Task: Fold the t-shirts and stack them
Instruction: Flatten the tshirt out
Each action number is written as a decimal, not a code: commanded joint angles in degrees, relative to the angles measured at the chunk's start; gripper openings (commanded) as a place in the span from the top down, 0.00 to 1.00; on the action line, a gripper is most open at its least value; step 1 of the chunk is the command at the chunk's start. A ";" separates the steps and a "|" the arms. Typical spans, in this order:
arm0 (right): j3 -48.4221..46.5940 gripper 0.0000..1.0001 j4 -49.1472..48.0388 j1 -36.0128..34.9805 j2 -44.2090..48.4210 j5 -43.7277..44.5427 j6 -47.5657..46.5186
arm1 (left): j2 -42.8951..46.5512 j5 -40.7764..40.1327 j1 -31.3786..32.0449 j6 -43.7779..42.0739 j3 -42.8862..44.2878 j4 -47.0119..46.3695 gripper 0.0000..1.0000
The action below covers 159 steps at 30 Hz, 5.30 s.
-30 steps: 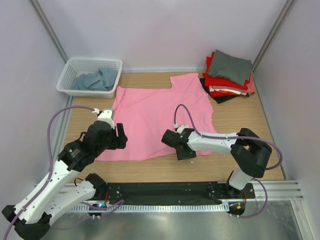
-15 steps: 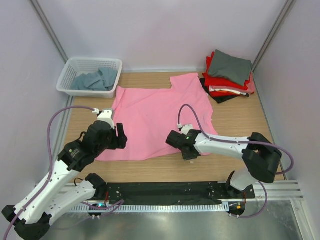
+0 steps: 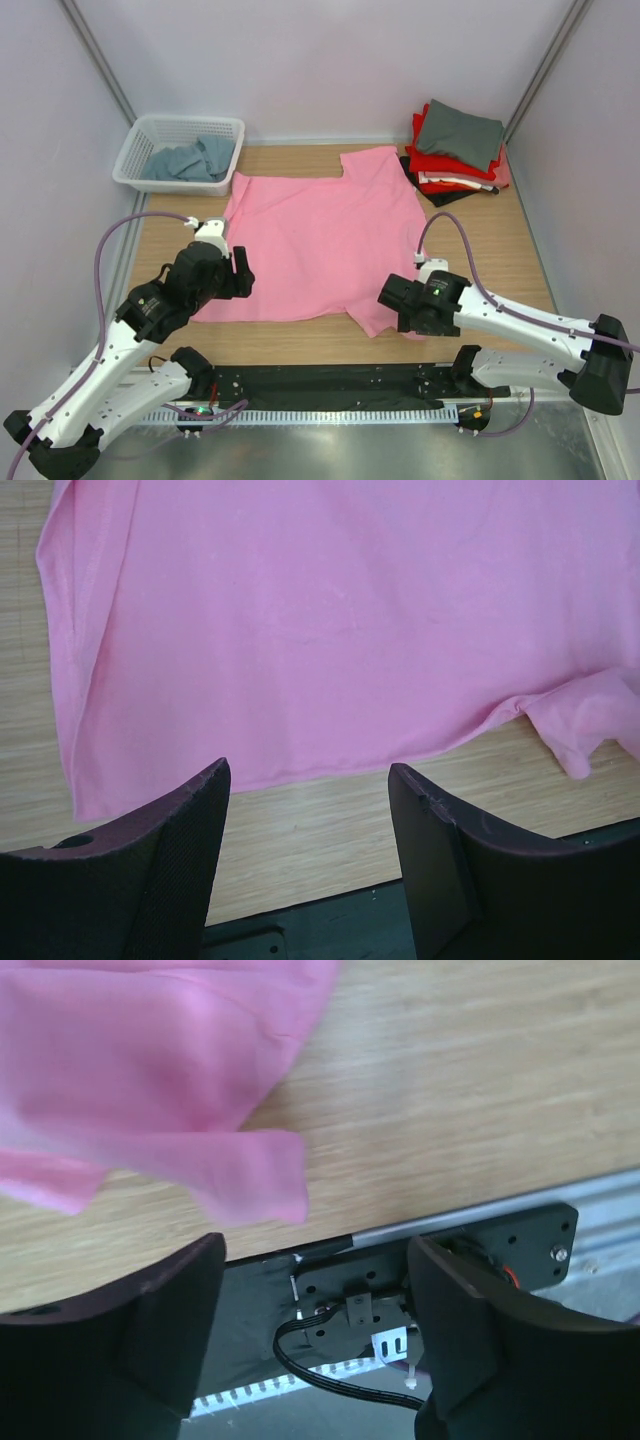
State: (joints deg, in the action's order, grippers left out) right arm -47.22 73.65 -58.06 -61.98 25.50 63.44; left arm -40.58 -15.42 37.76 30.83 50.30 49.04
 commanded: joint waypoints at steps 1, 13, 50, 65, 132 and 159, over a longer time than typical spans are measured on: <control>0.73 0.13 5.36 -0.30 1.59 2.45 6.08 | -0.03 -0.14 -0.14 -0.59 -0.03 -2.19 0.34; -6.92 0.26 -15.79 -2.58 -5.51 -5.00 -3.94 | -4.33 1.10 -0.14 -0.42 0.50 -1.49 0.35; -3.91 0.98 -26.20 -22.59 -25.04 -12.56 2.29 | -1.61 0.74 -0.05 -0.59 -0.21 -2.28 0.35; -11.67 0.05 -9.91 -20.62 -8.71 0.34 6.45 | -6.17 0.92 -0.05 0.63 0.06 -1.75 0.34; -13.37 0.06 -39.28 28.27 -44.11 -8.18 -32.68 | -52.67 1.79 -0.49 7.23 6.30 -28.73 0.42; -8.24 0.03 -20.56 28.18 -10.63 -5.27 -26.26 | -71.47 -11.30 -8.57 -8.59 40.92 -9.66 0.43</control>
State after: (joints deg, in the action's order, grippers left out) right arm -53.23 50.76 -29.36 -75.75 21.12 37.60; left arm -109.36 -22.81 31.48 26.17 87.72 34.04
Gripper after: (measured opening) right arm 0.973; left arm 0.571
